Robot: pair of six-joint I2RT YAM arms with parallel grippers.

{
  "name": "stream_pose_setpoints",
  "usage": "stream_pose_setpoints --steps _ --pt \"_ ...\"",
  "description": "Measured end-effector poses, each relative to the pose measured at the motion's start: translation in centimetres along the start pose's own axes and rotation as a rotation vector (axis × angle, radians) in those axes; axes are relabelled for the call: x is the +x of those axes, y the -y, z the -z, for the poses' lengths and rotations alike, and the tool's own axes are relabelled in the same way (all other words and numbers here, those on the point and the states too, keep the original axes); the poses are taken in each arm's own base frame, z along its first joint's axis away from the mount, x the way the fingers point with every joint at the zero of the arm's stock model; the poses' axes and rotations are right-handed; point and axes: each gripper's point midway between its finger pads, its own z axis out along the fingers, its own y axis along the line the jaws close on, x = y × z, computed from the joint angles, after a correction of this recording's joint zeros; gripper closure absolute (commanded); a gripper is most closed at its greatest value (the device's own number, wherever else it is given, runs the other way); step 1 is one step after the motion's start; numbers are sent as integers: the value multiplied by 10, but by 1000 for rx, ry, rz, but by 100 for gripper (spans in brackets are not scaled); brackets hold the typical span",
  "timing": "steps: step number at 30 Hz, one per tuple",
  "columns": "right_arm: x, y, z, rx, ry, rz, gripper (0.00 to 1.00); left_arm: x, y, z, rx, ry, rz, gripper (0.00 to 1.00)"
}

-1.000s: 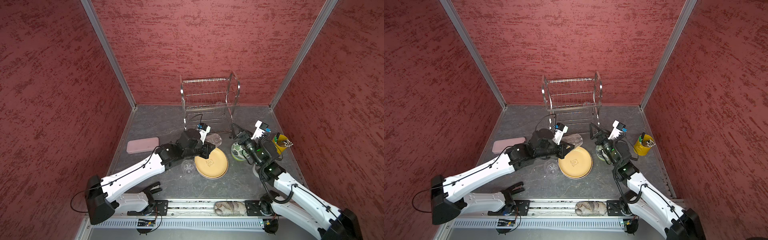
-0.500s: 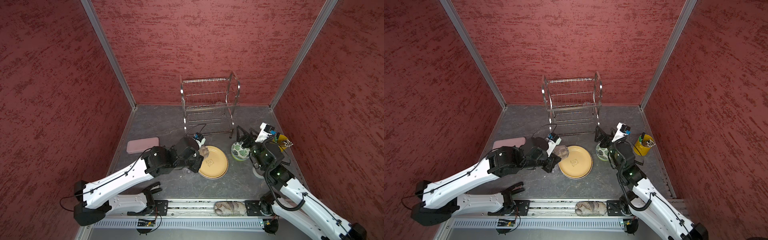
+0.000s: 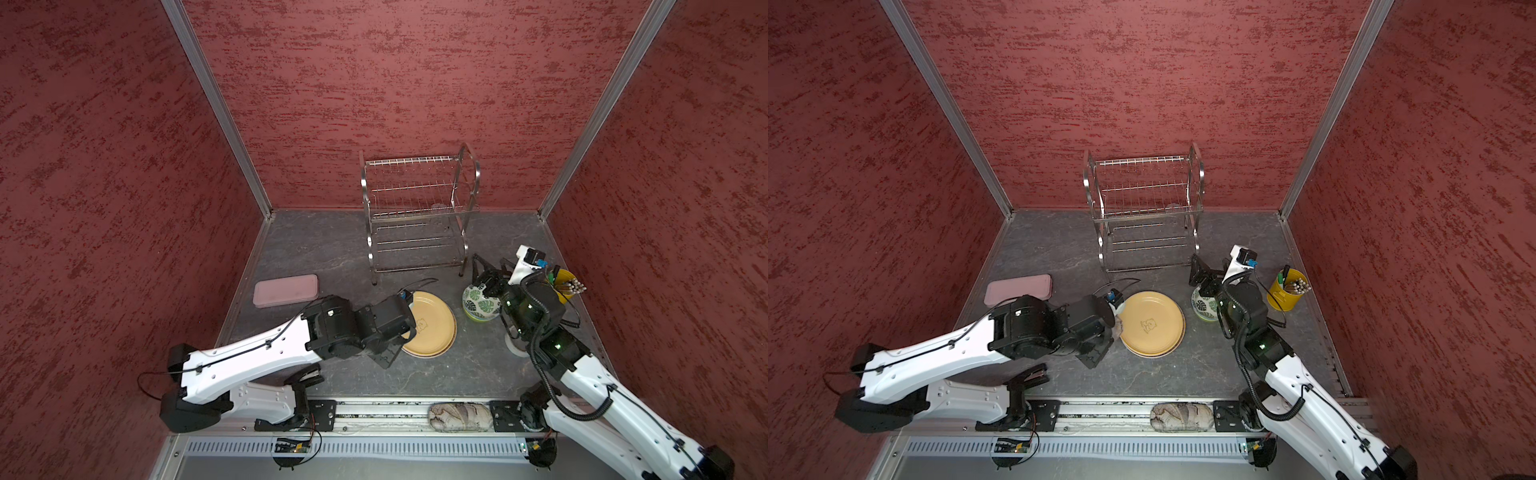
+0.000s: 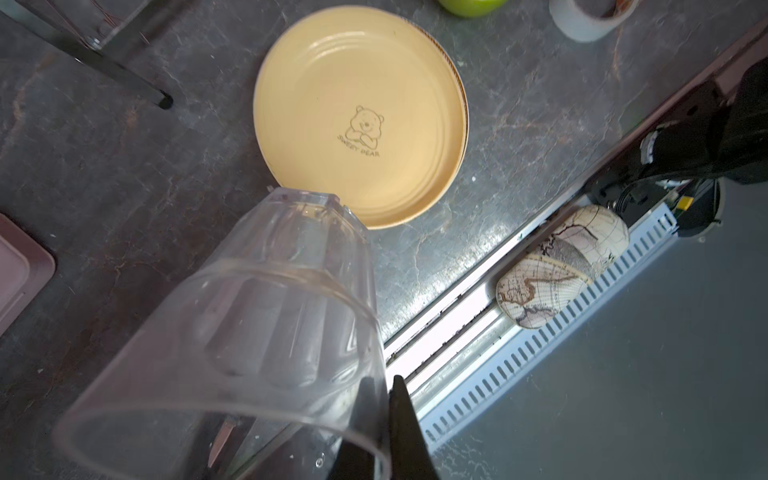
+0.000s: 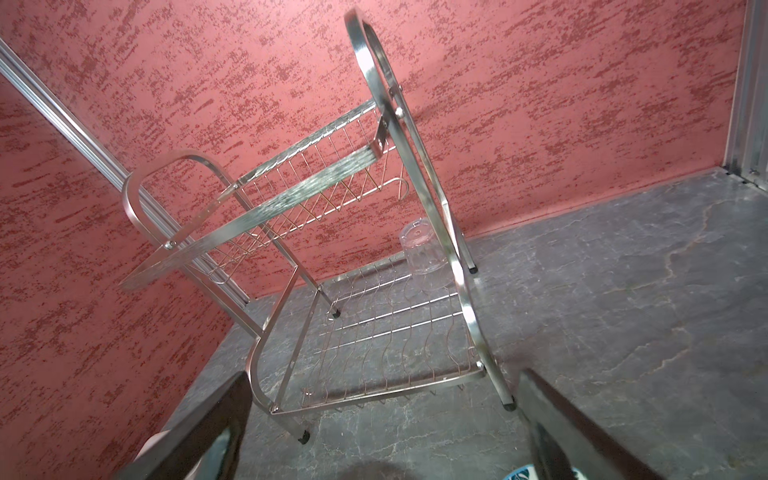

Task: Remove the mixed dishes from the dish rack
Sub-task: 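Lower the clear cup onto the table beside the first cup with the left gripper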

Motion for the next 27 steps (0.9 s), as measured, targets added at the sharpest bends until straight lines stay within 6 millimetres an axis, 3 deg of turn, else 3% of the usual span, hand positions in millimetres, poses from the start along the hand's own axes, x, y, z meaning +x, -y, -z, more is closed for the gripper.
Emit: stream_pose_setpoints --steps 17,27 --pt "1 5 3 21 -9 22 1 36 39 -56 50 -324 -77 100" --pt "0 7 4 33 -3 36 1 62 47 -86 48 -480 -94 99"
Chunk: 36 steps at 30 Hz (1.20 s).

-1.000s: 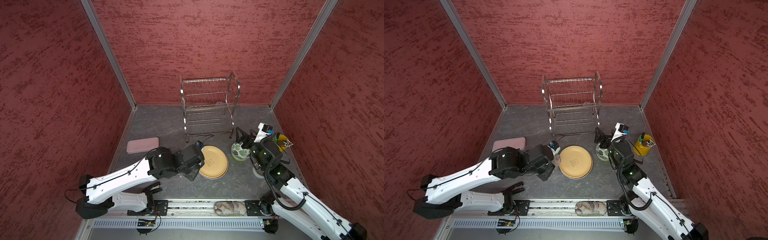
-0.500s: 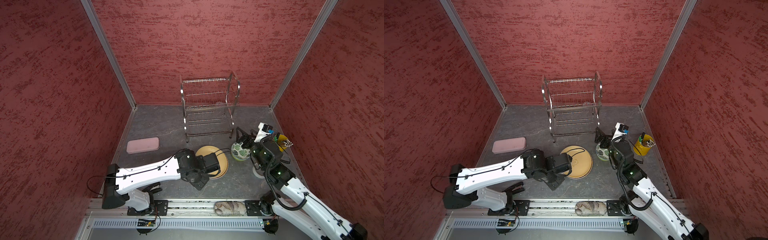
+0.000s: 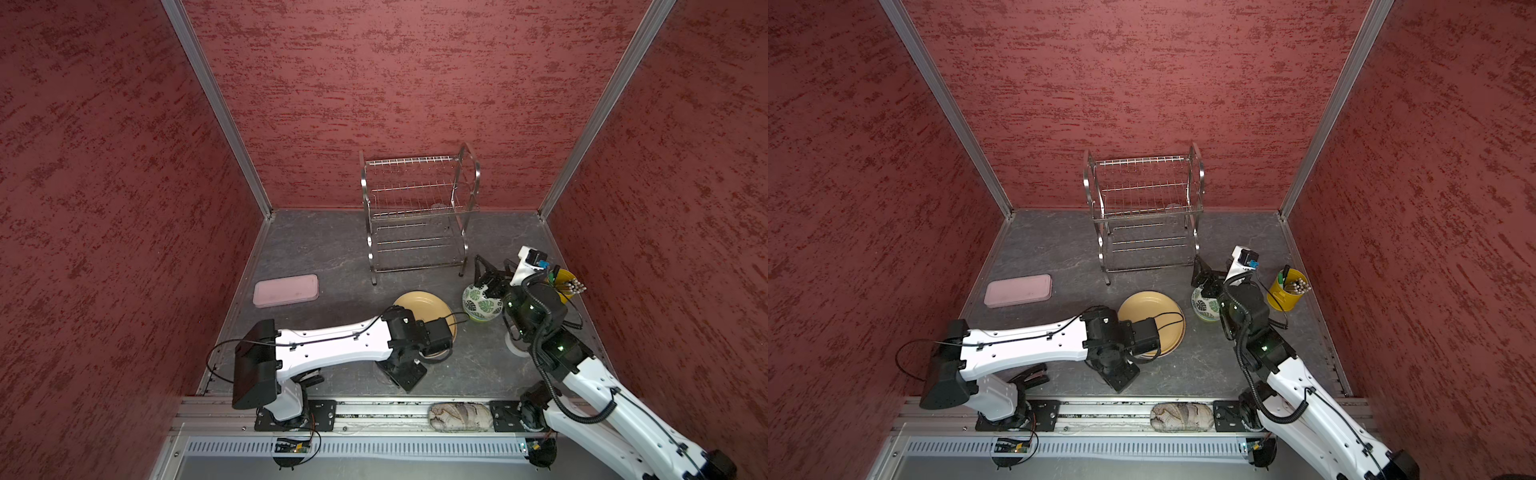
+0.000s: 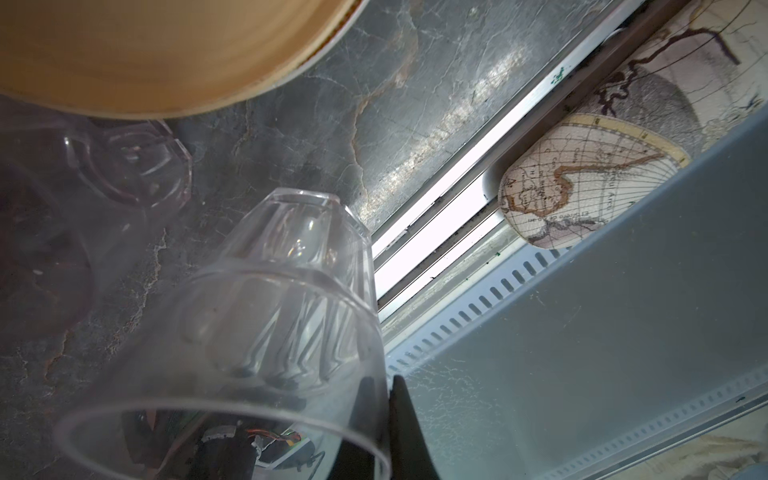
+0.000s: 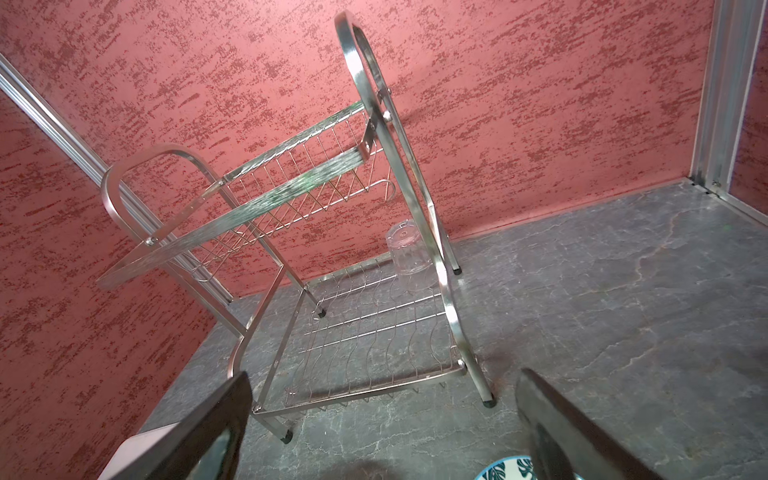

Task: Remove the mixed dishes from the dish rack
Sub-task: 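Lower the clear cup onto the table beside the first cup with the left gripper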

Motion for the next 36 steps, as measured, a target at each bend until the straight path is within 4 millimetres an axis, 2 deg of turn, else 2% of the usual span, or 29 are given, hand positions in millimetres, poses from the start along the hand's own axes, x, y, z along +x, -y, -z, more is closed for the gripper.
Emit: stream_pose_setpoints --steps 9,13,16,24,26,27,32,36 --pt "-6 3 4 13 22 6 1 -4 -3 -25 -46 -75 -32 98" --pt "-8 5 6 24 30 12 1 -6 -5 -36 -61 -108 -44 91" --pt "-8 6 6 31 33 13 1 -8 -7 -41 -65 -119 -50 91" --pt "-2 11 5 47 24 19 1 -17 -16 -40 -56 -103 -31 90" --pt "-3 11 5 50 26 18 1 -20 -19 -40 -53 -99 -29 80" --pt "-3 12 5 52 28 18 1 -22 -21 -40 -54 -93 -28 77" --pt "-5 13 6 60 37 20 1 -27 -24 -40 -52 -79 -29 69" --pt "-5 13 6 61 37 23 1 -29 -25 -39 -62 -71 -35 69"
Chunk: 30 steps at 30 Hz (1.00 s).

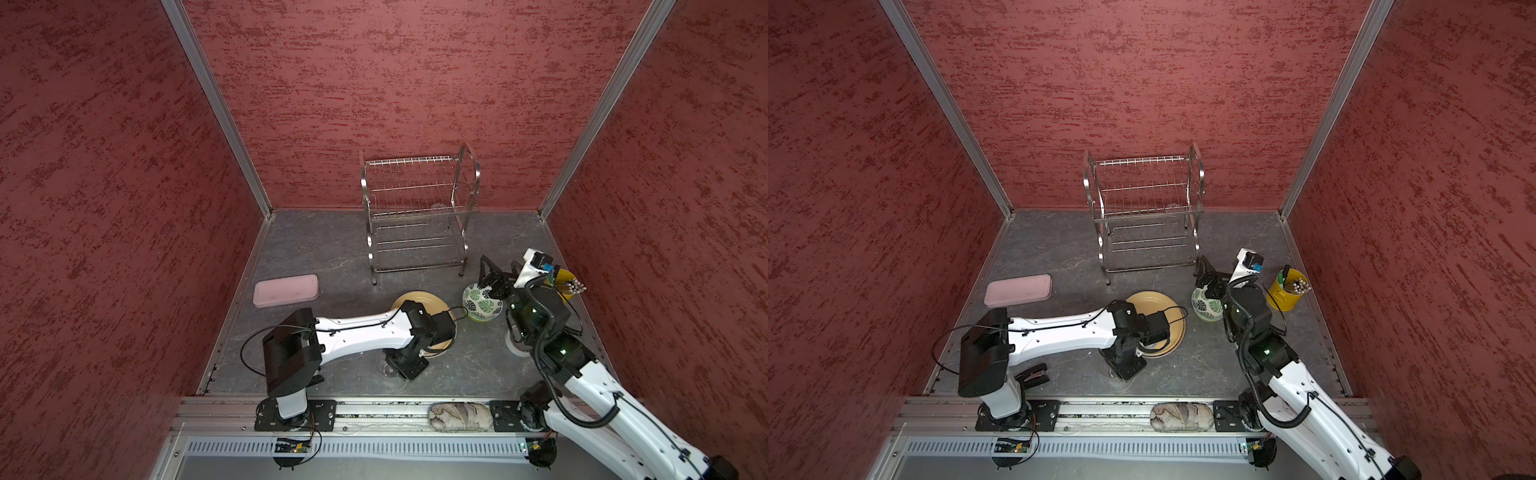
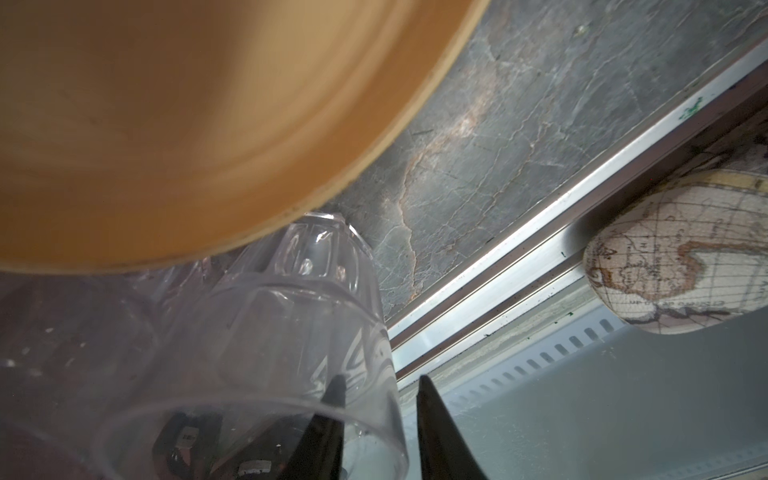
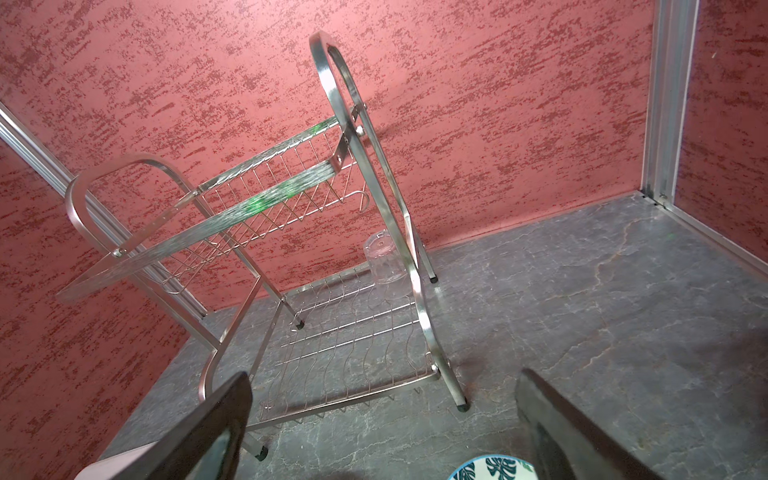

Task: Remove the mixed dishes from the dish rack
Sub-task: 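Lower the clear cup onto the table beside the first cup with the left gripper, then open the left gripper and raise it toward the rack while the right gripper returns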

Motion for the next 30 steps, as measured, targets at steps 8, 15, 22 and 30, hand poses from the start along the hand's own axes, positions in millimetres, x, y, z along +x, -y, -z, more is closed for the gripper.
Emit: stream_pose_setpoints --steps 8,15,22,30 --pt "0 0 0 2 0 11 1 -10 -7 55 52 220 17 68" --pt "1 4 3 10 6 19 1 -18 -47 141 161 586 153 45" --pt "10 8 1 27 -22 43 1 -25 -98 170 136 817 333 14" --pt "12 10 2 38 -45 53 1 -39 -136 166 116 953 484 1"
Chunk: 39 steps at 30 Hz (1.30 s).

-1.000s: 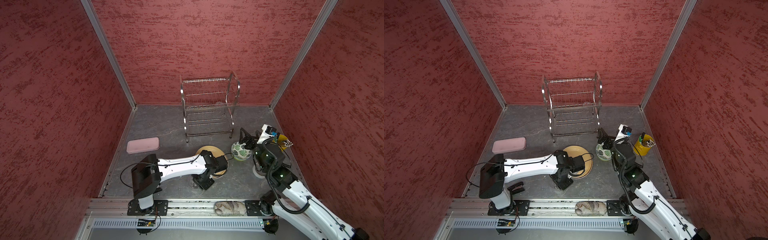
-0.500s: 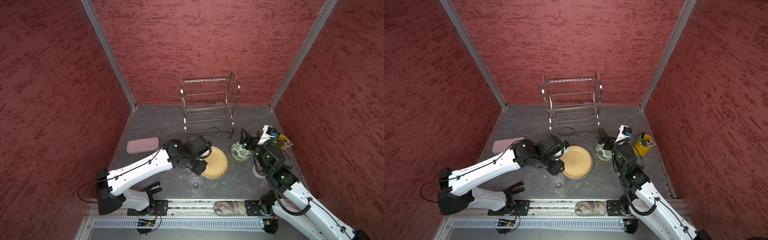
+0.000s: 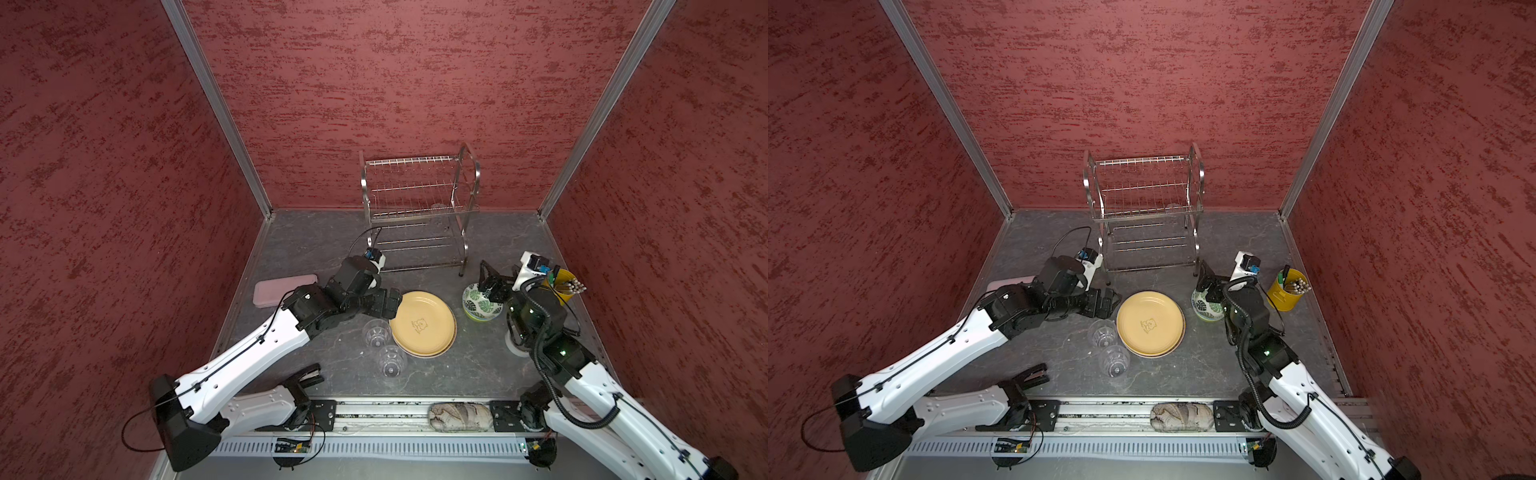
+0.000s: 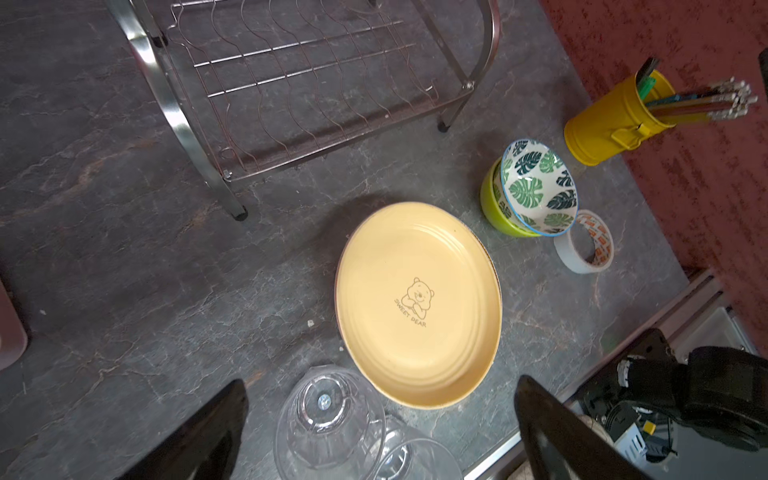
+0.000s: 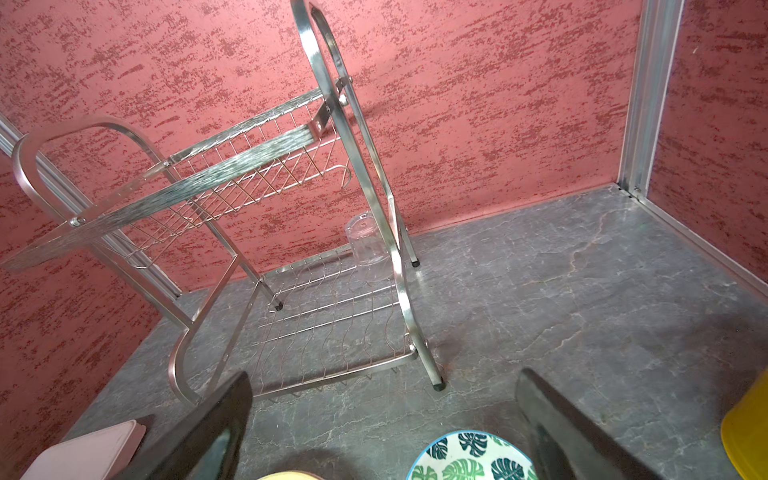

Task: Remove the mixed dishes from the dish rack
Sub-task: 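Open the left gripper and raise it toward the rack while the right gripper returns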

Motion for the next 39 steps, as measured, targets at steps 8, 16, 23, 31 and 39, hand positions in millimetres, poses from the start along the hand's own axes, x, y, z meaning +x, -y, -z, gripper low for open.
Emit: stream_pose_setpoints --steps 8,16,23,31,39 --pt "5 1 -2 19 -48 23 1 -36 -12 1 -13 151 55 0" --pt "47 1 -15 28 -221 75 1 -42 -50 -13 -105 207 144 0" --pt "67 0 -26 29 -284 70 1 -46 -69 -32 -177 206 188 0" --pt "79 -5 -44 30 -293 57 1 -53 -104 -38 -256 252 275 0" --pt "80 -13 -53 -4 -284 45 1 -45 -113 -63 -287 202 277 0"
